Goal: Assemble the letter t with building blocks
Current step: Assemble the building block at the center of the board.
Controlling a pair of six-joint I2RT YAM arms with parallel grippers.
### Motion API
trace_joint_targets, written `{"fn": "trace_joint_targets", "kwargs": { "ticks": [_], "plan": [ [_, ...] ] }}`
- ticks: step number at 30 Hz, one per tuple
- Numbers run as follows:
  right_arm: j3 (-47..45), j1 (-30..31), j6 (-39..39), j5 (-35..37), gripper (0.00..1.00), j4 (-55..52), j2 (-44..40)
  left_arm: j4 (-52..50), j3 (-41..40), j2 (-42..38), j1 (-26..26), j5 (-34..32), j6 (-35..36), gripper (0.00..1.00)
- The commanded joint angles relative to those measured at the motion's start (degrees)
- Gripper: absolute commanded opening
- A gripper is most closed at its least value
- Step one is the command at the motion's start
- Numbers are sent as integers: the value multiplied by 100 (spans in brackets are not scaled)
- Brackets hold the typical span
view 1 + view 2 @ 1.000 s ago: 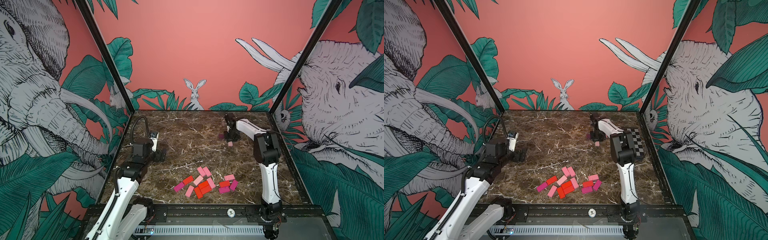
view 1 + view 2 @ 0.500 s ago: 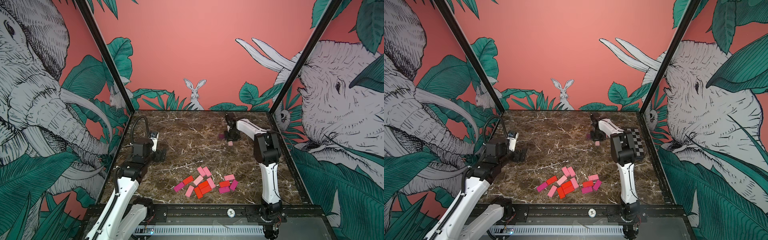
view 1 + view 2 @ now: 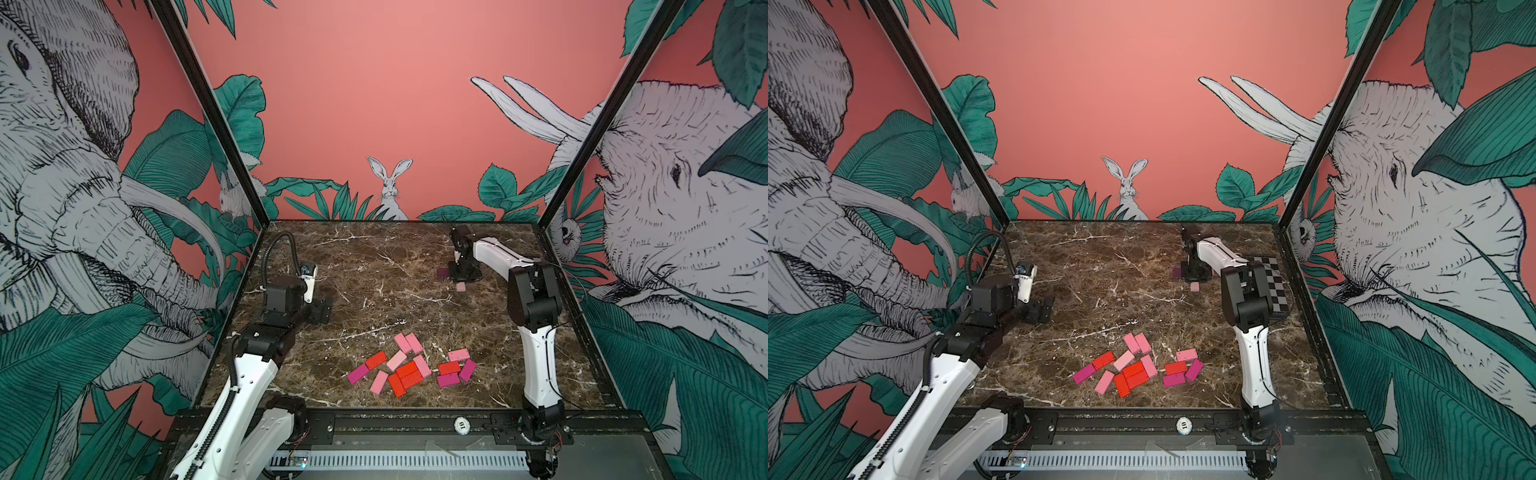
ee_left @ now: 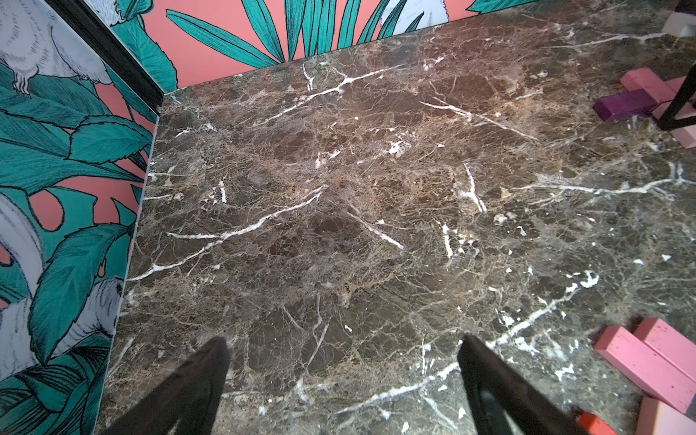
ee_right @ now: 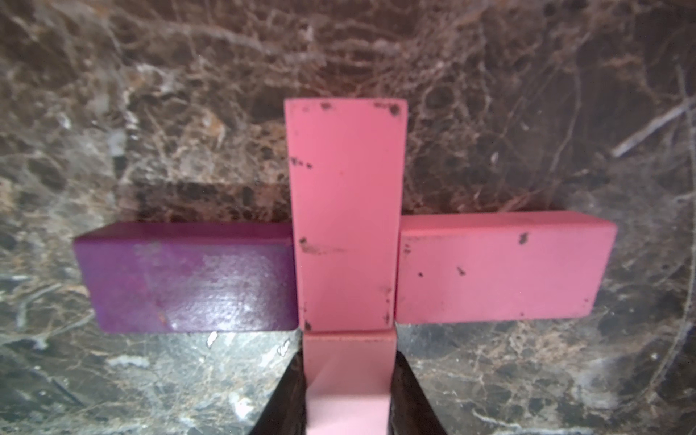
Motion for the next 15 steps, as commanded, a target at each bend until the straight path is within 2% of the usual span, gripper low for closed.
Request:
{"fn": "trace_joint_targets", "kwargs": {
  "ticks": [1, 15],
  "plan": [
    [-123, -40, 75, -6, 33, 36, 160, -81, 50, -4, 7, 61, 19, 97],
    [-197, -39, 87, -107, 42, 39, 101, -89, 51, -25, 5, 75, 12, 97]
  ]
}}
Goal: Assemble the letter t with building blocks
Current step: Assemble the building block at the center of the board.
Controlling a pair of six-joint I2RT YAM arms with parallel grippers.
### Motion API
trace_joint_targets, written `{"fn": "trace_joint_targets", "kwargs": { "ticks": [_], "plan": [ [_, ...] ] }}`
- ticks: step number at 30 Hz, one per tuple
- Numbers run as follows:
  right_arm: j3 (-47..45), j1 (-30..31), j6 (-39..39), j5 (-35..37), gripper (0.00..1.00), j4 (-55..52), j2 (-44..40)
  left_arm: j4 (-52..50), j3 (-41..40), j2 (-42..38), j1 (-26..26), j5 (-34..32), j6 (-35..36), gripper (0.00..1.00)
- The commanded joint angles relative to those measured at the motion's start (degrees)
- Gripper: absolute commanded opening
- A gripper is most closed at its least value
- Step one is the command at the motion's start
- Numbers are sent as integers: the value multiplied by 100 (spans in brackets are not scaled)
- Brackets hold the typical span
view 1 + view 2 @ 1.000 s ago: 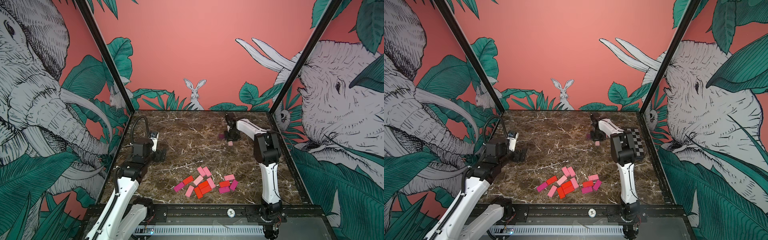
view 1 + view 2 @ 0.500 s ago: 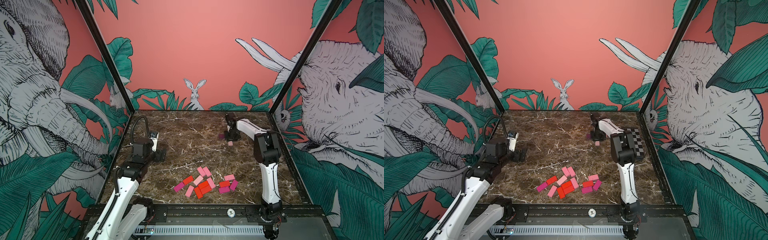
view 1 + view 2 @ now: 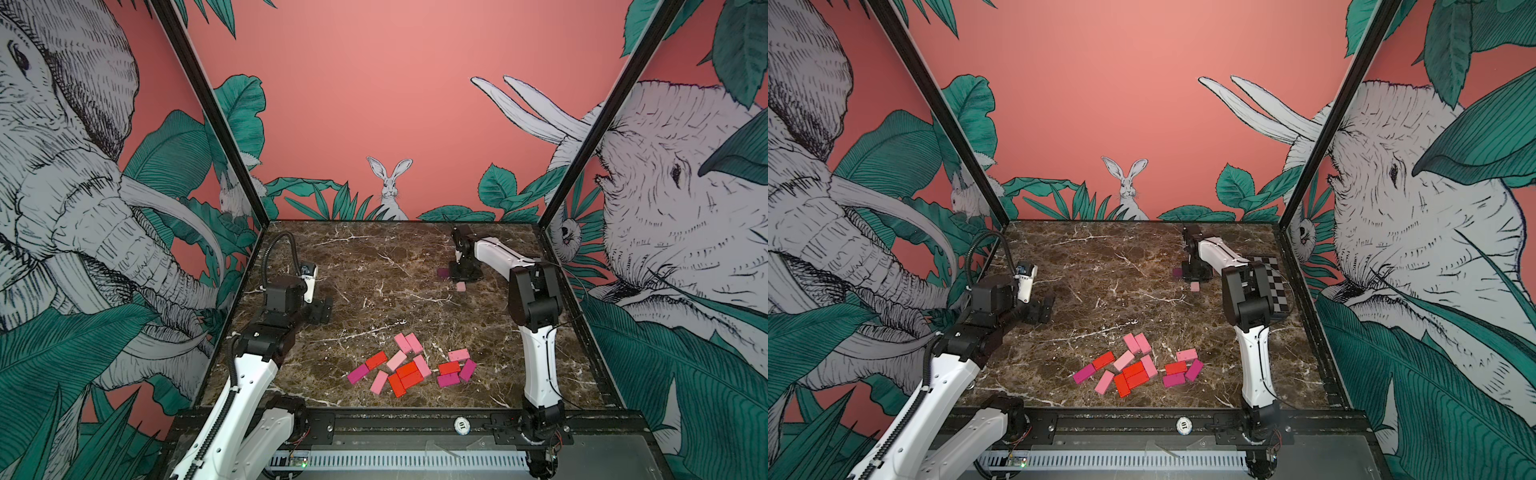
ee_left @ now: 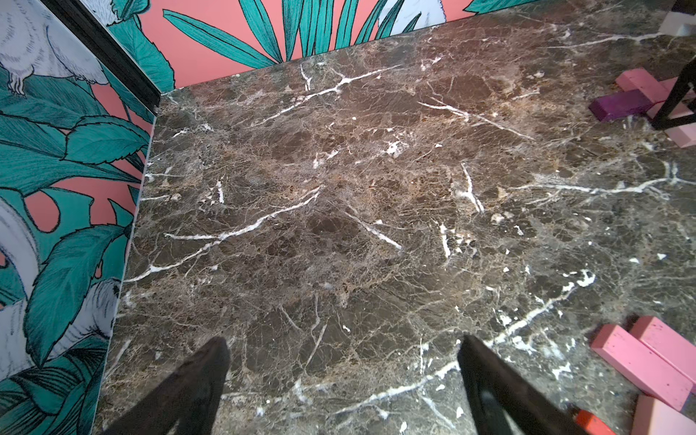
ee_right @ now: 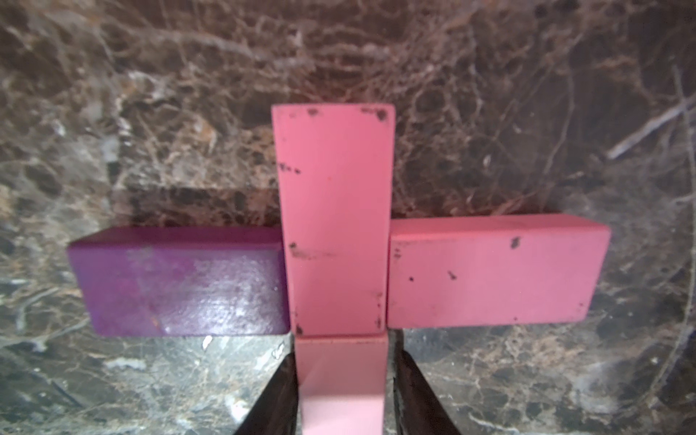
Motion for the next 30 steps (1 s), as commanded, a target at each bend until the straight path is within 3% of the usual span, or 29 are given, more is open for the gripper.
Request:
{"fn": "trace_joint_targets", "kwargs": {
  "ticks": [1, 11, 18, 25, 30],
  "plan": [
    [-177, -19, 36, -51, 42, -1, 98, -86, 53, -23, 10, 37, 12, 97],
    [-455, -18, -124, -346, 65, 235, -341, -88, 51, -30, 6, 39, 13, 97],
    [-558, -16, -232, -291, 74, 73, -815, -105, 59, -37, 6, 38, 23, 97],
    [-1207, -19, -531, -341, 75, -48, -1752, -97, 50, -53, 7, 17, 12, 97],
    [-2080, 6, -1212, -906, 74, -119, -2691, -106, 53, -20, 2, -9, 36, 97]
  ]
}}
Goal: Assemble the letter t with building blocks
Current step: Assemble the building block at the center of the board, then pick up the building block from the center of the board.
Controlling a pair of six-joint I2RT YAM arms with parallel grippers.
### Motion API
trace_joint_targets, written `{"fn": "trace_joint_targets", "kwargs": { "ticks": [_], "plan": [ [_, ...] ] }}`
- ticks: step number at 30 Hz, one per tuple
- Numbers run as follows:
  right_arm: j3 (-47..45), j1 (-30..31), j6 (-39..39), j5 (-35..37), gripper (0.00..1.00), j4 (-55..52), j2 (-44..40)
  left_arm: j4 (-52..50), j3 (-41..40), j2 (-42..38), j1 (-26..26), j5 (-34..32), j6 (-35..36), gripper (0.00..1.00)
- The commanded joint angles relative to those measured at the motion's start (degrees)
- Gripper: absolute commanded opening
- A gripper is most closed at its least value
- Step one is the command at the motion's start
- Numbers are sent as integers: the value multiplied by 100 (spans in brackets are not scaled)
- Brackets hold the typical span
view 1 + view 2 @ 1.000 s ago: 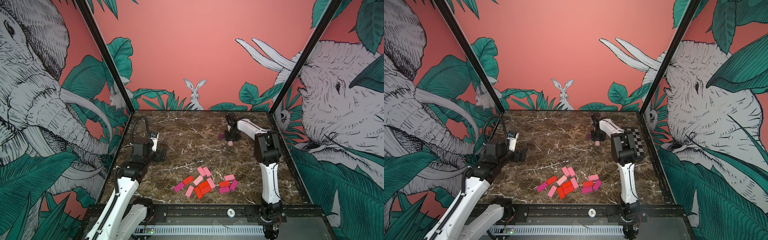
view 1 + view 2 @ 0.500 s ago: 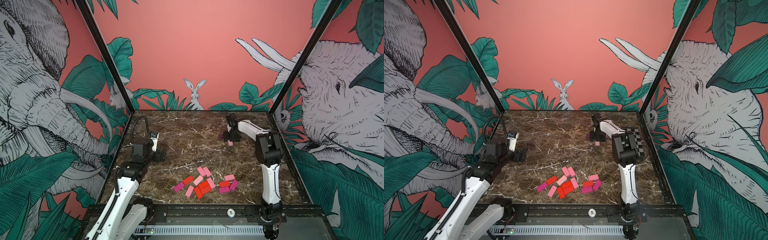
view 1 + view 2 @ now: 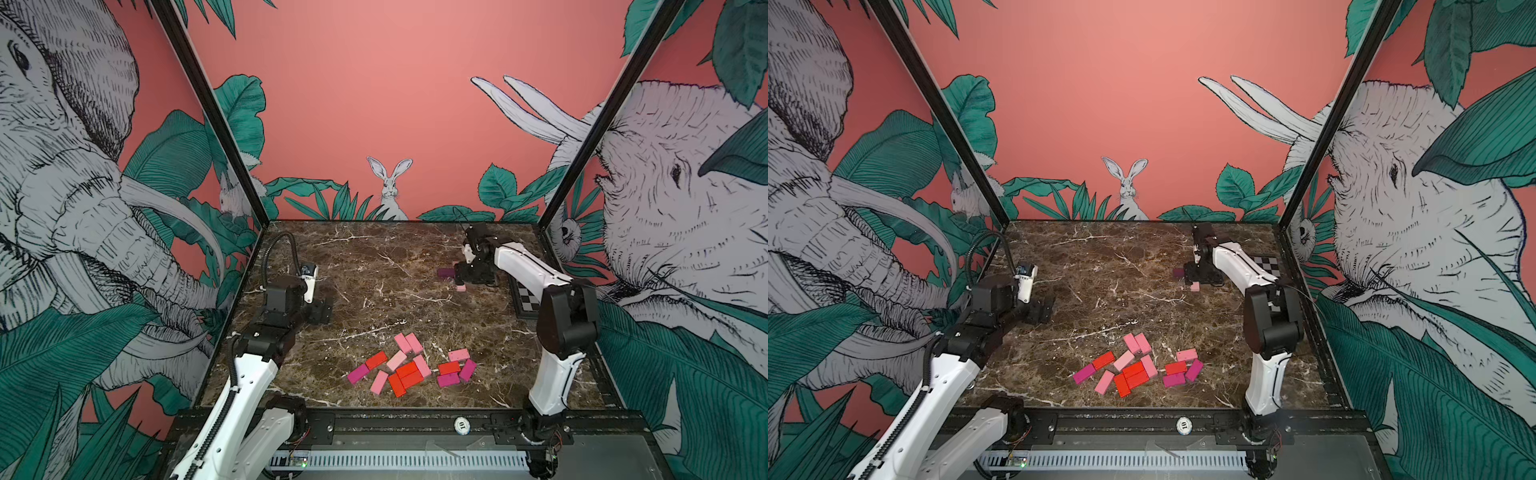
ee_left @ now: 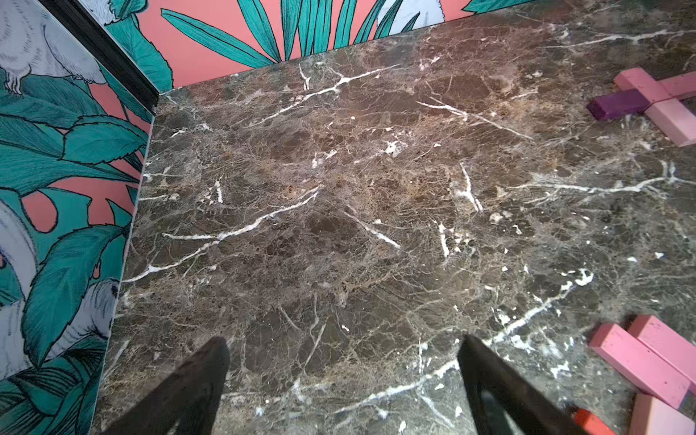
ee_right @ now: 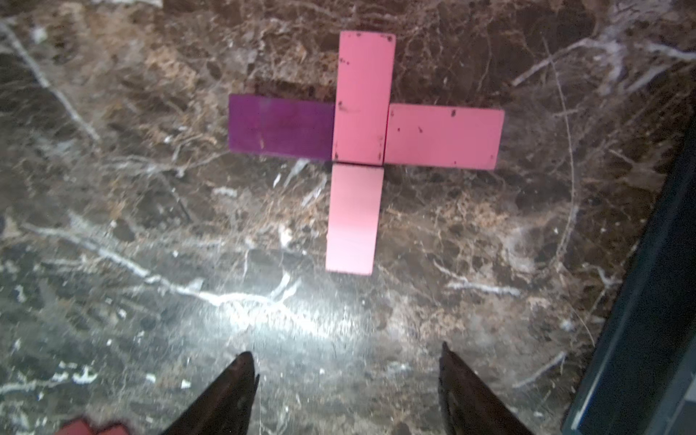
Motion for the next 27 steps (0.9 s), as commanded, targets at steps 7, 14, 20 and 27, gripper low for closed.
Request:
{"fn": "trace_joint_targets", "kwargs": {
  "ticks": [7, 14, 20, 27],
  "plan": [
    [-1514, 353, -1950, -529, 70, -444, -1383, -69, 37, 17, -1, -12, 42, 97],
    [-2937, 786, -4832, -1152, 65, -153, -2734, -55, 34, 66, 6, -13, 37, 97],
    [-3183, 946, -5644, -1593, 66, -305, -2937, -46, 15, 16, 8, -63, 27, 97],
    [-3076, 1416, -5878, -1411, 65, -453, -2326, -38, -7, -30, 8, -151, 14, 97]
  ]
}}
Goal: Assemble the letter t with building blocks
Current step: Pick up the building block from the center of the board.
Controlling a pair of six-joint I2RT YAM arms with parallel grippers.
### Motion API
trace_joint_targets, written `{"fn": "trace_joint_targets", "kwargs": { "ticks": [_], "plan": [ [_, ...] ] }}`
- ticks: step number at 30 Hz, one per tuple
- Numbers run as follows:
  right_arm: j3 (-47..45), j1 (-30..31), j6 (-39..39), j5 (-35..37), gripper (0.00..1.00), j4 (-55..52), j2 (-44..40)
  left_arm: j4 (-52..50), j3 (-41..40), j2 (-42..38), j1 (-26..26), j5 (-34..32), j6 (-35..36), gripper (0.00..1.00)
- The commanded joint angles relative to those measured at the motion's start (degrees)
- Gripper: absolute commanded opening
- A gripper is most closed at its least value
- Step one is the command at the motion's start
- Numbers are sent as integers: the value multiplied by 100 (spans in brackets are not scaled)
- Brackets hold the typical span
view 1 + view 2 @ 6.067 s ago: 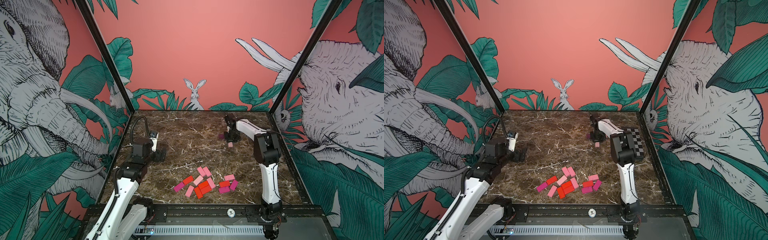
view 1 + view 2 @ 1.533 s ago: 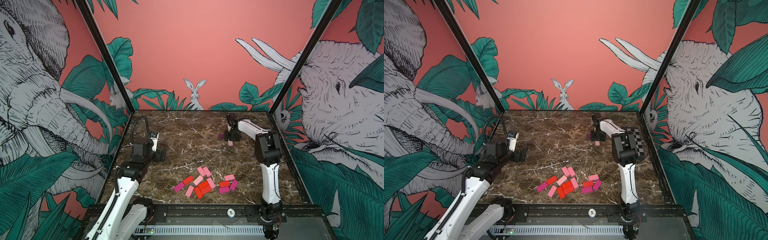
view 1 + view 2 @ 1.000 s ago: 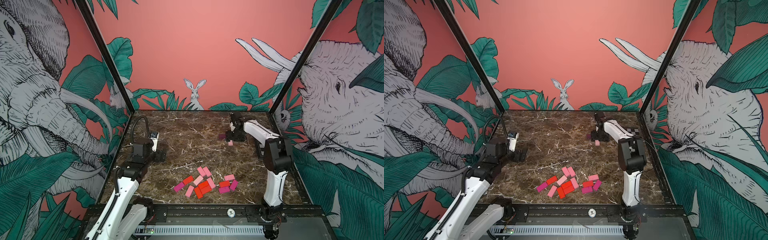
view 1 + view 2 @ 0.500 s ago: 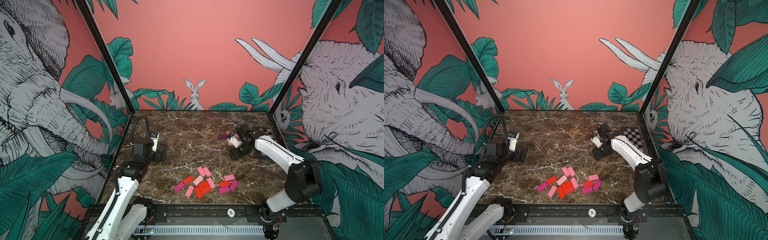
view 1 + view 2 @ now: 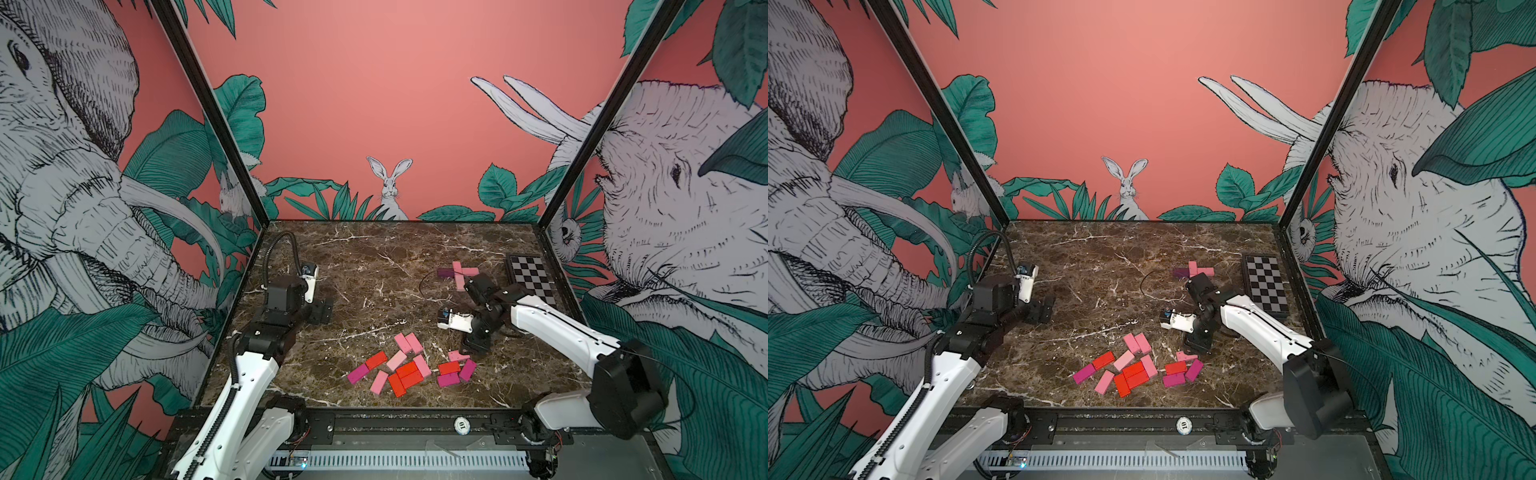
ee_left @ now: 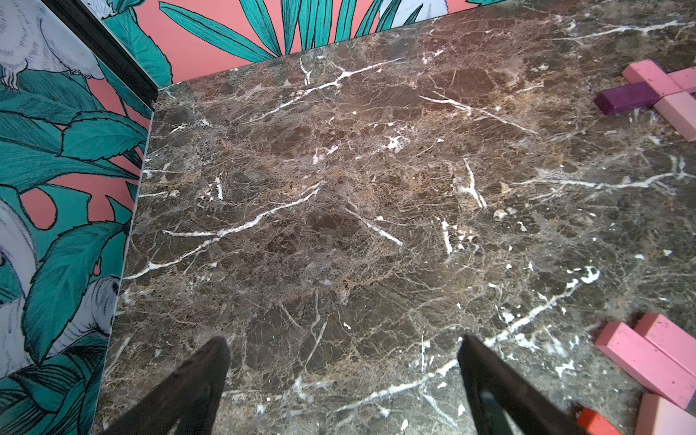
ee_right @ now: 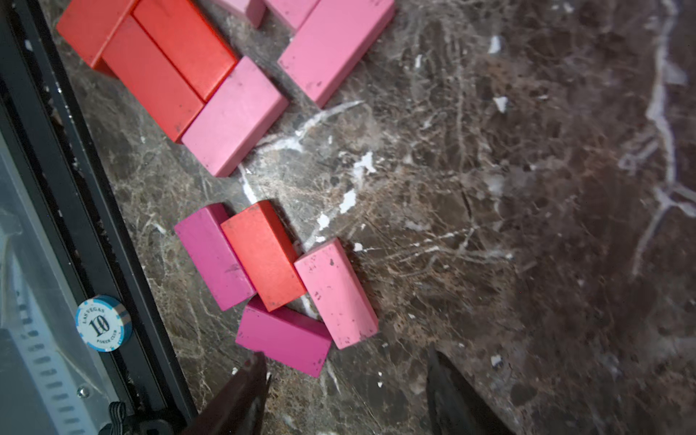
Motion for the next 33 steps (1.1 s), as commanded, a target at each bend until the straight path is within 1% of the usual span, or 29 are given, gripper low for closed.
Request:
{"fn": "trace_joint_targets", "kwargs": {
  "ticks": [1, 7, 10, 16, 26, 33],
  "plan": [
    [69, 168, -444, -63, 65, -199, 190, -40, -2, -106, 8, -143, -11, 97],
    [-181, 409, -612, 694, 65, 141, 396, -12, -30, -158, 9, -211, -14, 97],
    [-247, 445, -665, 916, 65, 325, 527, -10, -20, -126, 8, -206, -13, 97],
    [-353, 454, -732, 950, 61, 665, 774, -47, -11, -125, 6, -251, -20, 97],
    [-267, 468, -724, 824, 52, 732, 985, -46, -8, -136, 6, -248, -12, 97],
    [-267, 518, -720, 898, 51, 722, 1318, -47, -9, -141, 1, -253, -11, 97]
  ]
}}
